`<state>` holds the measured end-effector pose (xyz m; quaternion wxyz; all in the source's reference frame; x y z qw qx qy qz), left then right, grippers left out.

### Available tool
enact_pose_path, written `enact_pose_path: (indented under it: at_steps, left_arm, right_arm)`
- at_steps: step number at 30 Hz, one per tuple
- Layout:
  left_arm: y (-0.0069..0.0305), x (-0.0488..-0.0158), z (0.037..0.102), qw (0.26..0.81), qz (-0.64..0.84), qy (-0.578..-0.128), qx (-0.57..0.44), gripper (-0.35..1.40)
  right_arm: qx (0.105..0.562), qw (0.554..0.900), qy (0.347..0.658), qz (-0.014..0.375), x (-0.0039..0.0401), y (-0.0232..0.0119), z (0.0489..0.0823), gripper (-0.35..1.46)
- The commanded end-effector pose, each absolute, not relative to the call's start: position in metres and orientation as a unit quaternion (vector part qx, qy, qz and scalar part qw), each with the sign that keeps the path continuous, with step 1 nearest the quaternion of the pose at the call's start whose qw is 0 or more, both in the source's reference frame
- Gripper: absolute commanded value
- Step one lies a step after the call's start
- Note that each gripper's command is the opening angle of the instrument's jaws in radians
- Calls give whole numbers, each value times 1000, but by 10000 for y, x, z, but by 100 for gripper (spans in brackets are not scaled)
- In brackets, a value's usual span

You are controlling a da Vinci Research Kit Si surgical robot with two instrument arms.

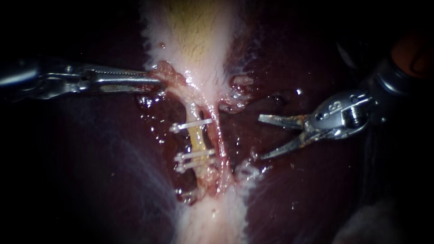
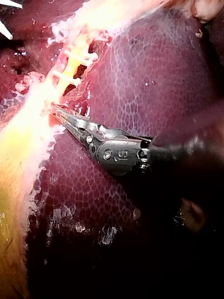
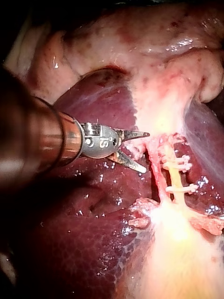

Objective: Go to the cutting position left tube

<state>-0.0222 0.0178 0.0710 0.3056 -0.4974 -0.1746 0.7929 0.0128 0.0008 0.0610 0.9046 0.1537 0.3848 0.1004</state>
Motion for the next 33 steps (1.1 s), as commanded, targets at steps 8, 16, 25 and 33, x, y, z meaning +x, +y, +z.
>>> enact_pose_path:
  at_steps: [8, 16, 25, 33]
  left_arm:
    - [185, -211, 684, 311, 779, -183, -512, -35]
    - [191, -192, 626, 318, 759, -188, -536, -35]
    - [181, -203, 614, 315, 755, -190, -543, -35]
    - [179, -210, 617, 312, 755, -191, -544, -35]
  right_arm:
    - [155, 904, 385, 100, 128, 7, 610, 145]
    - [160, 904, 385, 98, 130, 6, 609, 145]
    - [187, 895, 397, 86, 154, -5, 616, 145]
    - [218, 886, 403, 68, 186, -27, 639, 143]
